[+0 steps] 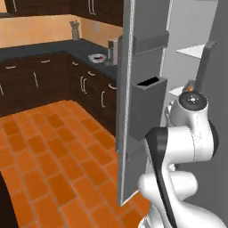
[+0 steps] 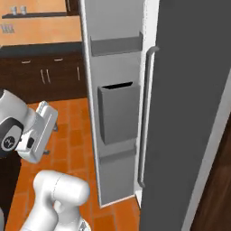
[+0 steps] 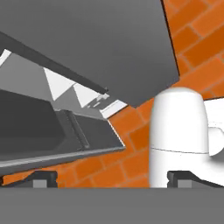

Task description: Take the meat container that has the shrimp and place it on the second highest rack of the freezer. Then take the vegetable container that has the eggplant and bell pepper and place it on the highest rack of the freezer.

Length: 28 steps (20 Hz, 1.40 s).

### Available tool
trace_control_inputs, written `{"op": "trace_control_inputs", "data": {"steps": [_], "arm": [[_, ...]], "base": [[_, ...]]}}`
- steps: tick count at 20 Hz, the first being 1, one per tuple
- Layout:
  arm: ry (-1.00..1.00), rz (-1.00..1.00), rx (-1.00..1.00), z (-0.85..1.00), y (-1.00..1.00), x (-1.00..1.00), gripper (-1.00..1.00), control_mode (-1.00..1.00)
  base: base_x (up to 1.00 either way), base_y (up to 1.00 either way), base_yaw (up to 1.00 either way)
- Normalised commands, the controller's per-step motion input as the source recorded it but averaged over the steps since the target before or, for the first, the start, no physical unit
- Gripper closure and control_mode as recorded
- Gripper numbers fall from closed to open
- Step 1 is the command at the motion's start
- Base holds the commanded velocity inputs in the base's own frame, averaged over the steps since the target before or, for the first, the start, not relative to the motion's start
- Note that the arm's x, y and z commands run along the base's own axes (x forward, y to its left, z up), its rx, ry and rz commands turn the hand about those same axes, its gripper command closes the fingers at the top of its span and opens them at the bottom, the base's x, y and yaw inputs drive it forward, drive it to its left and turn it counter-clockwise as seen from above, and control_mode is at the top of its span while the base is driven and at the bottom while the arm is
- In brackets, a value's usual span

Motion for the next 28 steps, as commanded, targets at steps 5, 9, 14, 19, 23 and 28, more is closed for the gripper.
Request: {"op": "trace_control_inputs", "data": {"steps": [5,9,14,19,23,28], "arm": [[0.0,0.0,0.0,0.0,0.0,0.0,-1.0,1.0],[0.0,0.0,0.0,0.0,0.0,0.0,-1.0,1.0],[0.0,0.0,0.0,0.0,0.0,0.0,-1.0,1.0],[0.0,0.0,0.0,0.0,0.0,0.0,-1.0,1.0],[0.0,0.0,0.0,0.0,0.0,0.0,-1.0,1.0],[0.0,0.0,0.0,0.0,0.0,0.0,-1.0,1.0]], "base": [[0.0,0.0,0.77],[0.04,0.12,0.67],[0.51,0.24,0.49],[0.99,0.01,0.07],[1.0,0.07,-0.19],[1.0,0.5,-0.43]]}}
